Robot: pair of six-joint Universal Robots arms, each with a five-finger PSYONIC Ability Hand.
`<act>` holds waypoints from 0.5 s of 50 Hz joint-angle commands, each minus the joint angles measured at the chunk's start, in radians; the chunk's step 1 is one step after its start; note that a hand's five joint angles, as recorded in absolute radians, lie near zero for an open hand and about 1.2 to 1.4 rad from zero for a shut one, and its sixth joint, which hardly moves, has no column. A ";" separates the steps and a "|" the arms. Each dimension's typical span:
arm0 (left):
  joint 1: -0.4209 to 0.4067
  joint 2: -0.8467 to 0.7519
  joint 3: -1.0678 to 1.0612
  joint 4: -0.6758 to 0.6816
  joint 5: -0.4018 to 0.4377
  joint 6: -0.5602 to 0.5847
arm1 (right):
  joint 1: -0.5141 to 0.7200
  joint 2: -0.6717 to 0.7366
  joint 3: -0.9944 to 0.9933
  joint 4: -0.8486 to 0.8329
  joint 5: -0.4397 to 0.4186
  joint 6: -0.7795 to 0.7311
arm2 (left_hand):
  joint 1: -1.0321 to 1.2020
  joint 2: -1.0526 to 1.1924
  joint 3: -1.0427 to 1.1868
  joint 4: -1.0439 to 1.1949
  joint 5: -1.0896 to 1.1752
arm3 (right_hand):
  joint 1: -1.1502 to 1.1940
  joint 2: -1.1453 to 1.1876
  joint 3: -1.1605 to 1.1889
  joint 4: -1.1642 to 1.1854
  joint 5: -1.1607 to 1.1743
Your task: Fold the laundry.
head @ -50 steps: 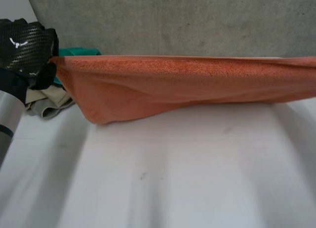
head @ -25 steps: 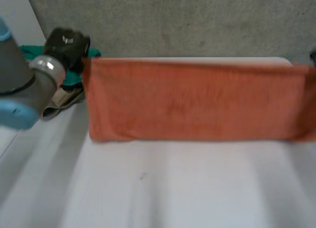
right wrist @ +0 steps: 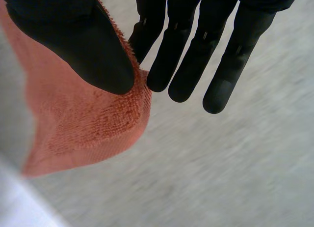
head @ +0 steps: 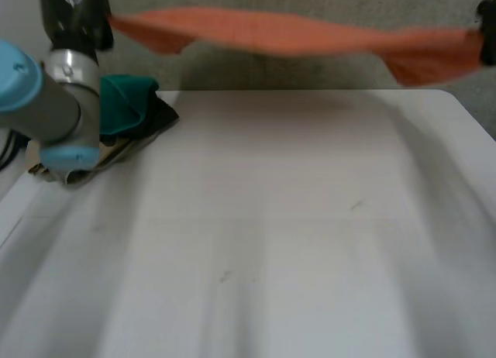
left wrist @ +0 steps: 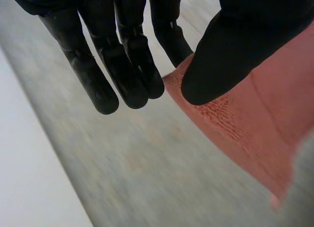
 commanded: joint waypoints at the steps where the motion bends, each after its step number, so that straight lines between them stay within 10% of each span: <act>1: -0.004 -0.033 -0.145 -0.115 0.015 0.026 | 0.007 0.111 0.050 0.127 -0.018 -0.039 | 0.251 0.197 0.203 0.194 0.219 | 0.284 0.222 0.209 0.200 0.211; 13: 0.009 0.160 -0.565 -0.434 0.011 0.270 | -0.015 -0.009 0.272 0.574 -0.014 -0.273 | 0.251 0.197 0.203 0.194 0.219 | 0.284 0.222 0.209 0.200 0.211; 18: 0.041 0.433 -0.828 -0.649 0.021 0.556 | -0.115 -0.195 0.462 0.811 -0.017 -0.479 | 0.251 0.197 0.203 0.194 0.219 | 0.284 0.222 0.209 0.200 0.211; 25: 0.082 0.652 -0.955 -0.728 0.090 0.767 | -0.200 -0.375 0.620 0.807 -0.060 -0.662 | 0.251 0.197 0.203 0.194 0.219 | 0.284 0.222 0.209 0.200 0.211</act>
